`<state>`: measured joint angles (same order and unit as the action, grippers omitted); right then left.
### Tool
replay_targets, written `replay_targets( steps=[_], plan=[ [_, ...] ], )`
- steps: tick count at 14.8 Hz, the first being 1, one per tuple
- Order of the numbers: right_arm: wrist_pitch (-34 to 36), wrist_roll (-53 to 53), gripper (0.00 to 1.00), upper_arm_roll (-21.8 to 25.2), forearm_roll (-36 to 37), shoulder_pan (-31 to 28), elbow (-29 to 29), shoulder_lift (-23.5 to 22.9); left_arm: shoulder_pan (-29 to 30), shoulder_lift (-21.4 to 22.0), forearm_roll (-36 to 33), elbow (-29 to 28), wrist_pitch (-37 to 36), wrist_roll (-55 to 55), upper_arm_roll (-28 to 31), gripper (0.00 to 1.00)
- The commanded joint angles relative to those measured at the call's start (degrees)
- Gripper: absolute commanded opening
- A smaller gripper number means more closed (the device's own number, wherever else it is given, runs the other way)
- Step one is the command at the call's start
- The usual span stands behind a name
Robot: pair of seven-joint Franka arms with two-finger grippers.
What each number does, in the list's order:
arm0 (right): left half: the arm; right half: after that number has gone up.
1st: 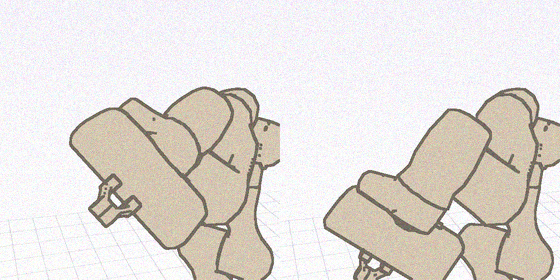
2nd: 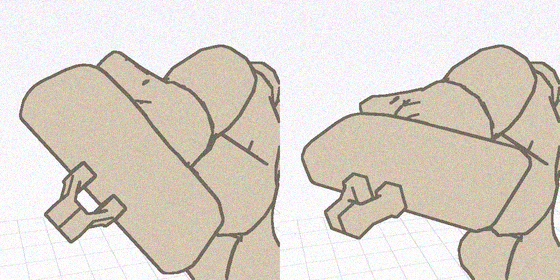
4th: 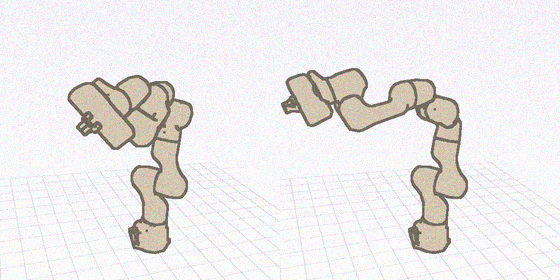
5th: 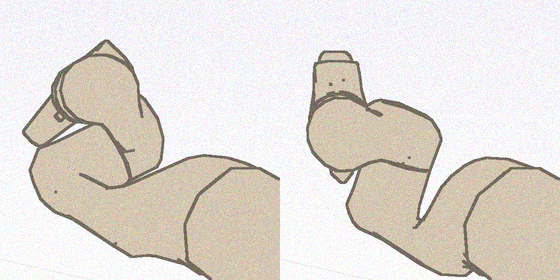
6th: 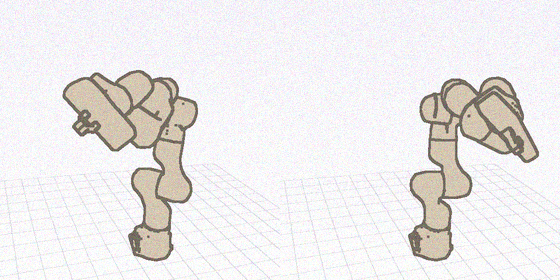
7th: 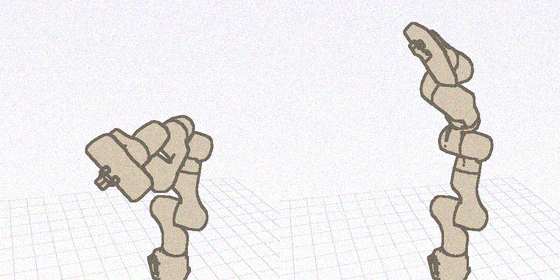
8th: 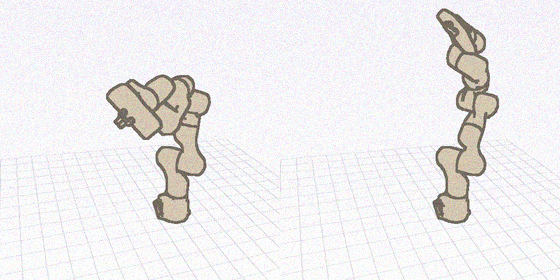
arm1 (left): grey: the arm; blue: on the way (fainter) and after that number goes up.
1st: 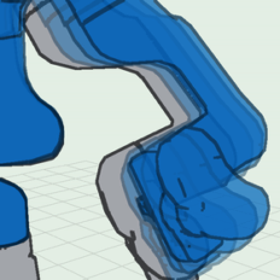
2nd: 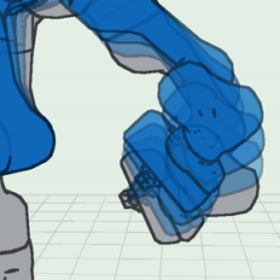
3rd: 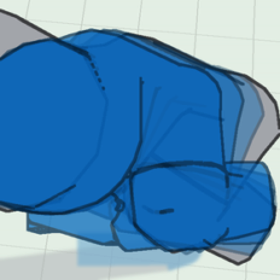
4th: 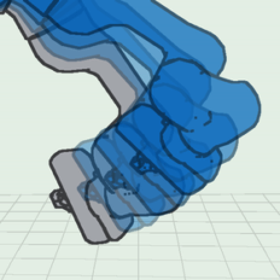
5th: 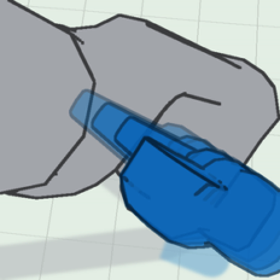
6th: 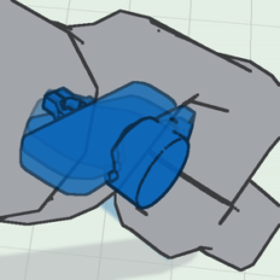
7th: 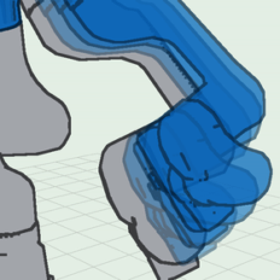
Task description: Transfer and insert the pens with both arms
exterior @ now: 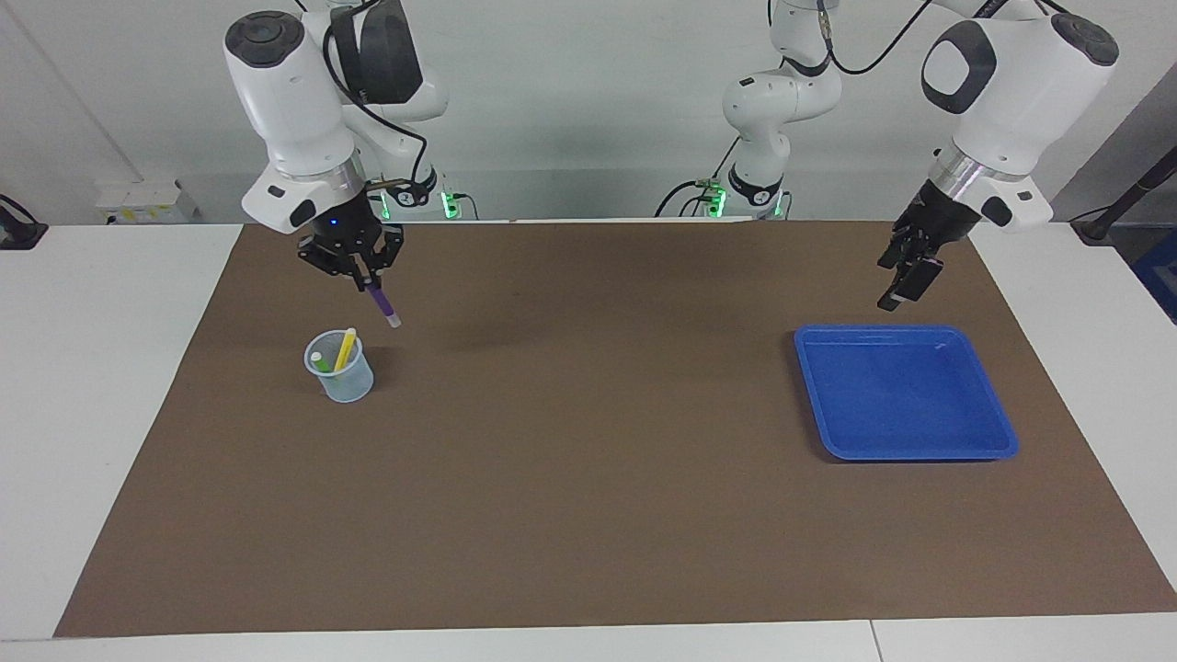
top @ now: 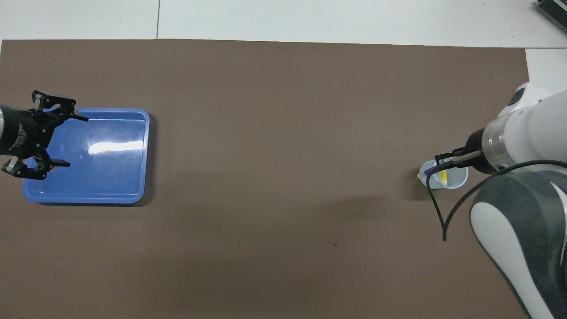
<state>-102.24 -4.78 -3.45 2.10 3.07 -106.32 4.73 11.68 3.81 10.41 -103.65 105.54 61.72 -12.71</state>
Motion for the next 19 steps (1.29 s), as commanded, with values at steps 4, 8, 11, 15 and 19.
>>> replay_targets(
  steps=[4,8,11,15,19],
  plan=[
    [-1.03,-4.8,0.0,-0.76,2.56,-4.74,-0.91,0.54,-2.45,0.32,-6.45,0.03,0.81,-22.66,1.45,1.0],
    [-4.45,-6.82,0.0,-0.76,3.26,-6.93,-3.71,1.33,-13.17,-0.99,-7.41,0.29,-0.15,-33.06,12.45,1.0],
    [-6.57,-7.18,0.0,-0.68,3.26,-7.2,-5.39,1.6,-15.71,-7.3,-10.31,7.2,-5.23,-42.7,13.23,1.0],
    [-9.2,-7.18,0.0,-0.68,3.35,-7.2,-7.58,1.42,-10.03,-8.11,-10.58,11.7,-16.2,-53.34,8.87,1.0],
    [-12.19,-7.0,0.0,-0.68,3.44,-7.29,-9.69,0.81,-10.19,-3.38,-11.81,11.29,-22.2,-54.34,8.06,1.0]
  ],
)
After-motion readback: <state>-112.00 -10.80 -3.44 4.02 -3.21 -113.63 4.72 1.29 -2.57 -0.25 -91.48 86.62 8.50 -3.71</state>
